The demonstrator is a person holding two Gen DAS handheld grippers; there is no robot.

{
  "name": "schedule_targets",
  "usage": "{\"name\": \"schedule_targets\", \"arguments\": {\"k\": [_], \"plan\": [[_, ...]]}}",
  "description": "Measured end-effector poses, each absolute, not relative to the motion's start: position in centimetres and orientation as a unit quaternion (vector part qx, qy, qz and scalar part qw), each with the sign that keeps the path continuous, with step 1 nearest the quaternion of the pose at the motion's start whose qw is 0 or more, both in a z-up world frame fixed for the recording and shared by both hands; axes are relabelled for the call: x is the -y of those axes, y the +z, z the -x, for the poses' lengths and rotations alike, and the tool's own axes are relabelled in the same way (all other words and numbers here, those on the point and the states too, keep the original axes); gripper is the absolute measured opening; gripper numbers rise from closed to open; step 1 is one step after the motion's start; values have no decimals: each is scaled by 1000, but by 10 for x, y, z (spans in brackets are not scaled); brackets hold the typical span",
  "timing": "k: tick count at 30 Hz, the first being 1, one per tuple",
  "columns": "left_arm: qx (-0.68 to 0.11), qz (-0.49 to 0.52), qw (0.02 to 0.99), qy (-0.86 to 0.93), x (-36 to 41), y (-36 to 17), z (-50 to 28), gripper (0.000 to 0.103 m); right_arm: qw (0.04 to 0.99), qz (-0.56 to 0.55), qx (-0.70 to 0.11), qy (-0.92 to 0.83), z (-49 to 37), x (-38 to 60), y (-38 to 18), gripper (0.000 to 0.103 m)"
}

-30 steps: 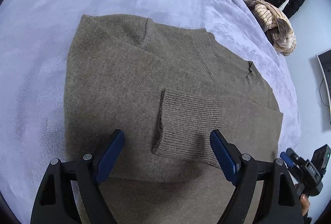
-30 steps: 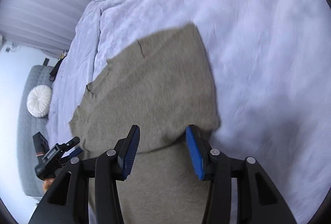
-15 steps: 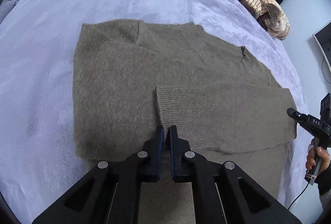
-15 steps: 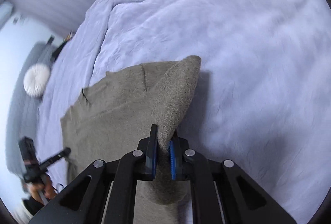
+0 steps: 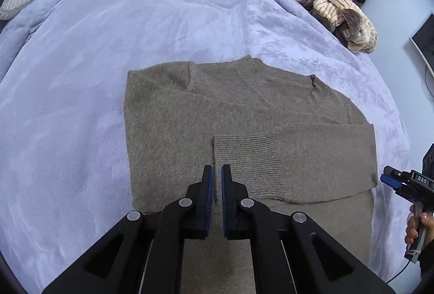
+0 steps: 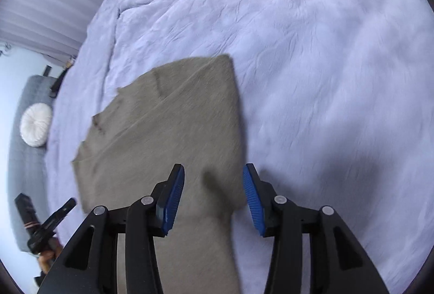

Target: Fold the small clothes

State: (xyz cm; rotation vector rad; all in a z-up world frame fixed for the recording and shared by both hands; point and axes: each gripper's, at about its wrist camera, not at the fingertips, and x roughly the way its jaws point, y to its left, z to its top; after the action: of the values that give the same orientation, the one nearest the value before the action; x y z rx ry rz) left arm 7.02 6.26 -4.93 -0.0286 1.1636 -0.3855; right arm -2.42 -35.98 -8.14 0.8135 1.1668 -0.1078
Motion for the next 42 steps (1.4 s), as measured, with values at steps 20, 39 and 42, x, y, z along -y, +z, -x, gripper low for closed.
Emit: {"name": "schedule_targets", "arguments": {"k": [20, 39, 42], "plan": [[-582, -55, 797, -152, -36, -99, -57, 6, 693, -467, -548, -23, 33, 322, -121, 46], [-578, -61, 801, -145, -33, -97, -57, 6, 709, -398, -577, -78, 40, 319, -101, 11], [-576, -67, 803, -141, -32, -94, -55, 6, 706, -399, -581, -75, 47, 319, -96, 11]]}}
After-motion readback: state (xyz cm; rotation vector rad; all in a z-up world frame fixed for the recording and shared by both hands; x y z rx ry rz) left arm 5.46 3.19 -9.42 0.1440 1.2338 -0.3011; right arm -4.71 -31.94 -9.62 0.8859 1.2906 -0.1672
